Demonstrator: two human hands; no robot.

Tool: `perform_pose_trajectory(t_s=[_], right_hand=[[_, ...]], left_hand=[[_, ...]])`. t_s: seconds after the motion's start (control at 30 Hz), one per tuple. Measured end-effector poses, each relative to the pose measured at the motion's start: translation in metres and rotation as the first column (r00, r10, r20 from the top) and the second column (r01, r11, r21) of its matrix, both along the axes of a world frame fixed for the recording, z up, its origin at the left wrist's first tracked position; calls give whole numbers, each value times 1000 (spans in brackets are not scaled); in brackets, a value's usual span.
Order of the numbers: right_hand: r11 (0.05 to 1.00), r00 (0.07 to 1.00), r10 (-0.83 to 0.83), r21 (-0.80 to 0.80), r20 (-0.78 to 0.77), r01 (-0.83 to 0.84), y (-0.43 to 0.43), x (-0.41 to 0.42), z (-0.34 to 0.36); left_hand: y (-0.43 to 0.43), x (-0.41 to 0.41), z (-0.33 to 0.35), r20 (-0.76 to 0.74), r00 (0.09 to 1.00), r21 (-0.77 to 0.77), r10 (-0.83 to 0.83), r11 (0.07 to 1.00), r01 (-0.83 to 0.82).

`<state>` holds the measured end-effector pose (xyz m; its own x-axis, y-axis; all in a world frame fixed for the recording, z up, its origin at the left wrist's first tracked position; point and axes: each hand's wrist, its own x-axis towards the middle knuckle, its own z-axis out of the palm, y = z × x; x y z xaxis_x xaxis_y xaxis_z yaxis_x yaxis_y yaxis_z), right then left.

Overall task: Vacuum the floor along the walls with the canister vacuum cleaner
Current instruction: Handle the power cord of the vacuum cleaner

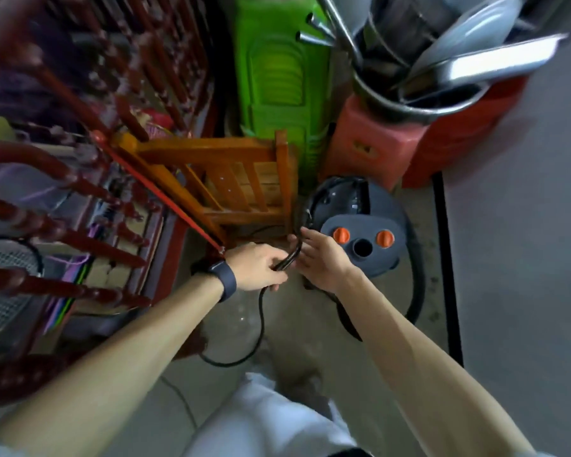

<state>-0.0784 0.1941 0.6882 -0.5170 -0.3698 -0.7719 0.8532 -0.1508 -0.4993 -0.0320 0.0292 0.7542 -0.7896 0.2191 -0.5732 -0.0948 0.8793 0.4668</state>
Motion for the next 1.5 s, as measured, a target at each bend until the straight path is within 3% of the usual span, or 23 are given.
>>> perform_pose_trajectory(t_s=[0.3, 0.47, 0.53, 0.6, 0.67, 0.77, 0.83, 0.97, 1.07, 1.2, 1.3, 1.43, 1.5], right_hand=[[963, 959, -269, 25, 88, 268, 30, -41, 41], [954, 953, -285, 130, 101, 271, 49, -46, 42], [940, 954, -288, 214, 79, 266, 54, -48, 47], [887, 988, -153, 436, -28, 150, 57, -52, 48], [755, 991, 102, 655, -83, -23, 60, -54, 47], [665, 966, 254, 734, -49, -138, 62, -50, 43], [653, 973, 214, 753, -90, -74, 64, -45, 40], [762, 978, -104, 618, -180, 195, 76, -31, 37], [811, 946, -249, 489, -209, 322, 91, -25, 34], [831, 911, -387, 376, -139, 410, 113, -29, 23], [849, 942, -228, 424, -246, 316, 124, -34, 22], [894, 904, 266, 436, -336, -101, 137, -45, 38], [886, 902, 266, 456, -341, -88, 146, -53, 45]], left_hand=[[-3, -26, -11, -121, 993, -206, 4, 978, -29], [4, -61, -53, -71, 996, -178, 62, 981, -74], [11, -77, -65, 14, 993, -85, 115, 990, -114], [17, -93, -73, 199, 935, 120, 293, 940, -320], [20, -107, -75, 407, 798, 231, 444, 796, -560], [23, -125, -86, 497, 716, 293, 490, 682, -670], [24, -131, -101, 425, 782, 278, 455, 757, -592], [28, -132, -134, 324, 919, 162, 227, 943, -290], [46, -133, -155, 308, 941, 69, 138, 984, -166], [78, -124, -173, 346, 937, 117, 43, 989, -89], [93, -119, -182, 345, 937, 162, 44, 981, -106], [104, -114, -182, 275, 961, 192, 32, 978, -88], [105, -110, -166, 160, 987, 139, 28, 989, -51]])
